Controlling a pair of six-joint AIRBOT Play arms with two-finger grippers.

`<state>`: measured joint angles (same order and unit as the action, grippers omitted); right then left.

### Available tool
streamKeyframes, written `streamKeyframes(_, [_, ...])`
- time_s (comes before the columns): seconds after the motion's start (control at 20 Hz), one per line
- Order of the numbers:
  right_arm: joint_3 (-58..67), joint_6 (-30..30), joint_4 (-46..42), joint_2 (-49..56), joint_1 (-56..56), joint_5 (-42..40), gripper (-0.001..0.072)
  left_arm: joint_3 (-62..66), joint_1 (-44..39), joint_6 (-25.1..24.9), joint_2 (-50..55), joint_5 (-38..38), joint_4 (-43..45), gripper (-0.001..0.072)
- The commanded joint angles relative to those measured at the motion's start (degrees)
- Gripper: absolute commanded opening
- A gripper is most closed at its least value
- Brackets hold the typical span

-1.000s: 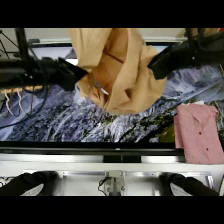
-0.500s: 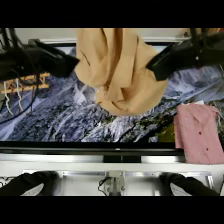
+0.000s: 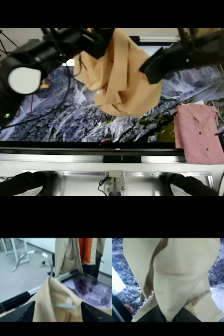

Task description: Fold the shirts.

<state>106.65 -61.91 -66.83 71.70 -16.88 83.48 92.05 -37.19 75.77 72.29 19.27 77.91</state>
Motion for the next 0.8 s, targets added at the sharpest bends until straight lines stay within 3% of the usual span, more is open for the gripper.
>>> streamKeyframes(0.0, [0.00, 0.33, -1.22, 0.35, -1.55, -1.29, 0.0064, 0.15, -1.03, -0.20, 3.63, -8.39, 0.13, 0.0675])
streamKeyframes(0.15, [0.00, 1.33, -0.59, 0.33, -1.55, -1.09, 0.0063, 0.13, -0.35, -0.24, 4.44, -8.37, 0.17, 0.0668])
streamKeyframes(0.25, [0.00, 1.68, -0.04, 0.33, -1.55, -0.50, 0.0064, 0.13, 0.79, -0.22, 4.92, -8.35, 0.17, 0.0602])
streamKeyframes(0.35, [0.00, 2.69, 0.79, 0.33, -1.55, -0.26, 0.0063, 0.13, 2.43, -0.09, 5.42, -8.35, 0.15, 0.0596])
streamKeyframes(0.45, [0.00, 3.10, 0.85, 0.33, -1.55, -0.31, 0.0063, 0.13, 3.41, -0.02, 5.51, -8.41, 0.13, 0.0402])
streamKeyframes(0.55, [0.00, 3.15, 0.83, 0.35, -1.55, -0.79, 0.0064, 0.15, 3.54, -0.02, 5.51, -9.46, 0.11, 0.0117])
streamKeyframes(0.6, [0.00, 3.15, 0.83, 0.33, -1.55, -1.49, 0.0066, 0.15, 3.15, -0.04, 5.51, -10.43, 0.13, 0.0061])
streamKeyframes(0.7, [0.00, 3.23, 0.81, 0.33, -1.55, -3.80, 0.0106, 0.15, 2.91, -0.02, 5.35, -11.61, 0.11, 0.0059])
streamKeyframes(0.75, [0.00, 3.02, 0.83, 0.33, -1.55, -4.55, 0.0288, 0.17, 3.17, -0.02, 5.18, -11.78, 0.13, 0.0058])
